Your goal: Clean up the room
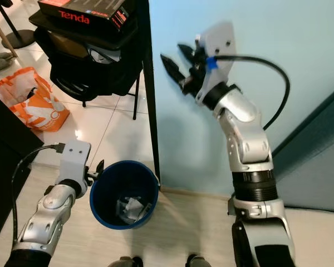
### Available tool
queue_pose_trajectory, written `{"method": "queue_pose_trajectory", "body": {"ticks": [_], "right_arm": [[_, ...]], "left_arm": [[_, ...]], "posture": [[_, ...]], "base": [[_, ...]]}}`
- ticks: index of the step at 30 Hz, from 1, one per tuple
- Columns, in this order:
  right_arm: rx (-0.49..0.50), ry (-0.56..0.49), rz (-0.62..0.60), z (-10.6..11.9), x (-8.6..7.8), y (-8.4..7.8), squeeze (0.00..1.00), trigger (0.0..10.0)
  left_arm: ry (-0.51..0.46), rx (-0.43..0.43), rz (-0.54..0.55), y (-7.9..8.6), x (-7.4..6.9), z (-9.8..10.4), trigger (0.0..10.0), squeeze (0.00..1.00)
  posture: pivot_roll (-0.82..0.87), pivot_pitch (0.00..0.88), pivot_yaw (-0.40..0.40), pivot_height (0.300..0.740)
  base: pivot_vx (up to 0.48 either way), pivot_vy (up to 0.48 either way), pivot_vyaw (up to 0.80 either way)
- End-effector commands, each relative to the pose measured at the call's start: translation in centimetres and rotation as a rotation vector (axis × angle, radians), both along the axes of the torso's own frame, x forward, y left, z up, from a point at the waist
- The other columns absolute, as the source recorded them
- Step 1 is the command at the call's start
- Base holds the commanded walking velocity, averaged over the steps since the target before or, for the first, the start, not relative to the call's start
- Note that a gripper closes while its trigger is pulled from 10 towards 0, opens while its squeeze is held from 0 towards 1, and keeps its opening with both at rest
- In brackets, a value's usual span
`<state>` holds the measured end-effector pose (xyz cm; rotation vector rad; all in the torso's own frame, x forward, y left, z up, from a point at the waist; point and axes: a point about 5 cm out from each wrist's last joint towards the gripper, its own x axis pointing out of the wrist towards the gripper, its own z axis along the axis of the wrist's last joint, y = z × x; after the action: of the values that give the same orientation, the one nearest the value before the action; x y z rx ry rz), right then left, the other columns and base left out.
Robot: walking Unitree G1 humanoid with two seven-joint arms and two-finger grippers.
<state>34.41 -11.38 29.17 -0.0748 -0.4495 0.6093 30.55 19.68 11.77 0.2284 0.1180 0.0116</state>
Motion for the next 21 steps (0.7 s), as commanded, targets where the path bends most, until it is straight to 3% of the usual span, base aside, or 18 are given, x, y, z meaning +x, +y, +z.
{"method": "queue_pose_trajectory", "body": {"ticks": [1, 3, 5, 8, 9, 10, 11, 12, 13, 14, 15, 17, 18, 21], "right_arm": [[0.033, 0.121, -0.026, -3.8, 0.2, -0.1, 0.0, 10.0], [0.033, 0.121, -0.026, -3.8, 0.2, -0.1, 0.0, 10.0], [0.099, 0.305, -0.081, -8.6, 0.1, -0.8, 0.0, 10.0], [0.099, 0.305, -0.081, -8.6, 0.1, -0.8, 0.0, 10.0], [0.116, 0.419, -0.157, -11.5, 0.1, -1.6, 0.0, 10.0], [0.116, 0.419, -0.157, -11.5, 0.1, -1.6, 0.0, 10.0], [0.134, 0.542, -0.208, -14.3, -0.2, -2.1, 0.0, 10.0], [0.134, 0.542, -0.208, -14.3, -0.2, -2.1, 0.0, 10.0], [0.118, 0.638, -0.253, -16.8, -0.6, -2.4, 0.0, 10.0], [0.118, 0.638, -0.253, -16.8, -0.6, -2.4, 0.0, 10.0], [0.078, 0.713, -0.307, -19.4, -1.3, -2.6, 0.0, 10.0], [0.078, 0.713, -0.307, -19.4, -1.3, -2.6, 0.0, 10.0], [0.022, 0.746, -0.342, -21.4, -2.1, -2.5, 0.0, 10.0], [-0.066, 0.77, -0.37, -23.4, -3.0, -2.0, 0.0, 10.0]], "left_arm": [[0.027, -0.001, 0.008, 0.0, -0.7, -0.9, 10.0, 0.0], [0.027, -0.001, 0.008, 0.0, -0.7, -0.9, 10.0, 0.0], [0.034, -0.013, 0.015, -0.1, -0.9, -1.4, 10.0, 0.0], [0.034, -0.013, 0.015, -0.1, -0.9, -1.4, 10.0, 0.0], [0.047, -0.021, 0.021, -0.2, -1.2, -2.1, 10.0, 0.0], [0.047, -0.021, 0.021, -0.2, -1.2, -2.1, 10.0, 0.0], [0.063, -0.034, 0.03, -0.4, -1.5, -2.9, 10.0, 0.0], [0.063, -0.034, 0.03, -0.4, -1.5, -2.9, 10.0, 0.0], [0.082, -0.036, 0.039, -0.6, -1.7, -3.7, 10.0, 0.0], [0.082, -0.036, 0.039, -0.6, -1.7, -3.7, 10.0, 0.0], [0.104, -0.05, 0.047, -0.9, -1.9, -4.4, 10.0, 0.0], [0.104, -0.05, 0.047, -0.9, -1.9, -4.4, 10.0, 0.0], [0.124, -0.075, 0.059, -1.1, -2.0, -5.0, 10.0, 0.0], [0.16, -0.085, 0.06, -1.3, -2.2, -5.8, 10.0, 0.0]], "posture": [[0.05, 0.198, -0.031, 0.74], [0.05, 0.198, -0.031, 0.74], [0.05, 0.186, -0.042, 0.74], [0.05, 0.186, -0.042, 0.74], [0.04, 0.18, -0.048, 0.74], [0.04, 0.18, -0.048, 0.74], [0.04, 0.174, -0.058, 0.74], [0.04, 0.174, -0.058, 0.74], [0.03, 0.173, -0.069, 0.74], [0.03, 0.173, -0.069, 0.74], [0.03, 0.16, -0.068, 0.74], [0.03, 0.16, -0.068, 0.74], [0.04, 0.142, -0.052, 0.74], [0.03, 0.121, -0.037, 0.74]], "base": [[0.0, 0.0, 0.0], [0.0, 0.0, 0.0], [0.0, 0.0, 0.0], [0.0, 0.0, 0.0], [0.0, 0.0, 0.0], [0.0, 0.0, 0.0], [0.0, 0.0, 0.0], [0.0, 0.0, 0.0], [0.0, 0.0, 0.0], [0.0, 0.0, 0.0], [0.0, 0.0, 0.0], [0.0, 0.0, 0.0], [0.0, 0.0, 0.0], [0.0, 0.0, 0.0]]}}
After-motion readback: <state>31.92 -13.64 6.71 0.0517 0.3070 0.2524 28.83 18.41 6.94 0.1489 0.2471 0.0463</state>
